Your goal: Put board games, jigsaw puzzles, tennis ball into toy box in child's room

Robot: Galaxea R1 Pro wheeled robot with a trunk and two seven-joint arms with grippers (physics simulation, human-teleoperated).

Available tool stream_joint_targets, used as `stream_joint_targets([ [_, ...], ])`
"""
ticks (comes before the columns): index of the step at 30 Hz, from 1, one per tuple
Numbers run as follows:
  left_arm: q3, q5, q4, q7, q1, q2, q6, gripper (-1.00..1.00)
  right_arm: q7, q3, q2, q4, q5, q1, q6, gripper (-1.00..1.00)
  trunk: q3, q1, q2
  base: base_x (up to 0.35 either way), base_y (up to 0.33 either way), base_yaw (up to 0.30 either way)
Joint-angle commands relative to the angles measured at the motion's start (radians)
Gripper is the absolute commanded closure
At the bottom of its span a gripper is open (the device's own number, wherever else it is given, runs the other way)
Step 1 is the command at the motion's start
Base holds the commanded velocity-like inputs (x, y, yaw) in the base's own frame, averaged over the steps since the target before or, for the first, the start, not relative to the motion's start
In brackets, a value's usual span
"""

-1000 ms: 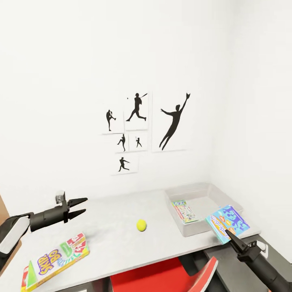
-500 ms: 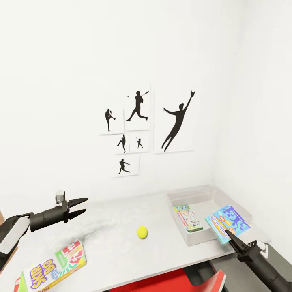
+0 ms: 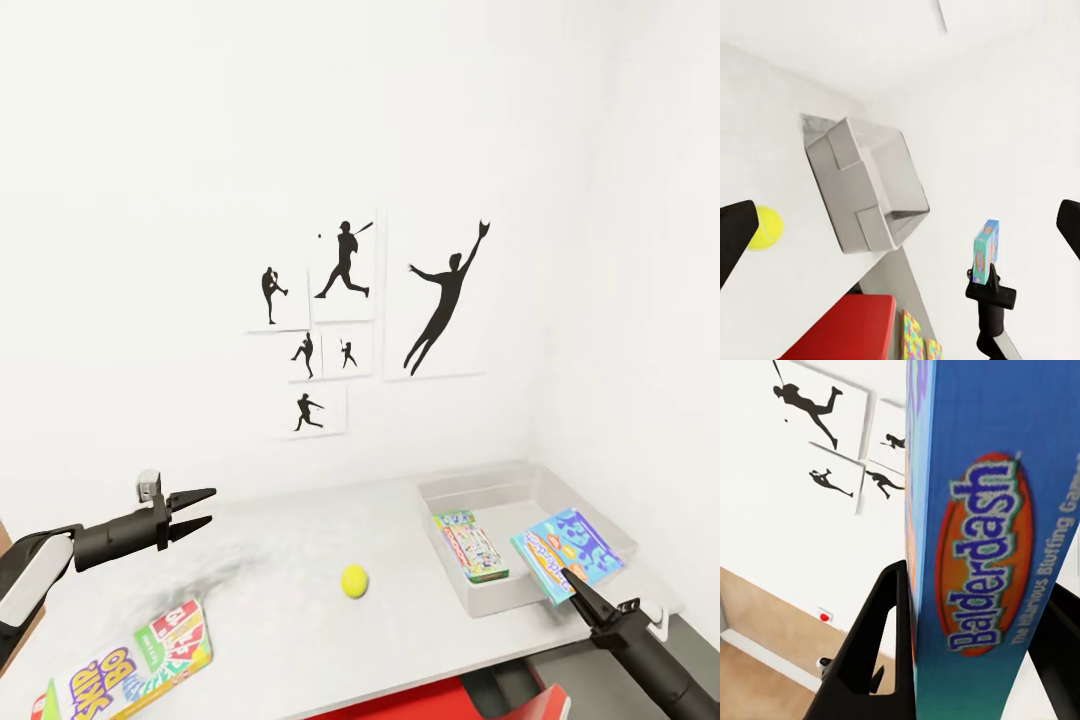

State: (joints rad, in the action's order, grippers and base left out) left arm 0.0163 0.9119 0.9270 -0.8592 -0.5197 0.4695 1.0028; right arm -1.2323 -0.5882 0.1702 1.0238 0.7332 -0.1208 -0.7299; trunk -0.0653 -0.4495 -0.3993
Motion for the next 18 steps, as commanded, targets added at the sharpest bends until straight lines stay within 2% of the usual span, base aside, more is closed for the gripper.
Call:
stream_joint_targets([
  [1, 0.001, -0.002, 0.000, -0.004, 0.000, 0.000, 0.004, -1.00, -0.001, -0.001, 0.000, -0.001, 0.004, 0.000, -0.007, 1.00, 0.000, 0.000, -0.001, 0.055, 0.000, 0.000],
  [18, 0.001, -0.002, 0.000, -0.004, 0.000, 0.000, 0.004, -1.00, 0.001, -0.001, 0.000, -0.004, 0.004, 0.000, -0.008, 1.00, 0.000, 0.000, -0.001, 0.081, -0.006, 0.000],
])
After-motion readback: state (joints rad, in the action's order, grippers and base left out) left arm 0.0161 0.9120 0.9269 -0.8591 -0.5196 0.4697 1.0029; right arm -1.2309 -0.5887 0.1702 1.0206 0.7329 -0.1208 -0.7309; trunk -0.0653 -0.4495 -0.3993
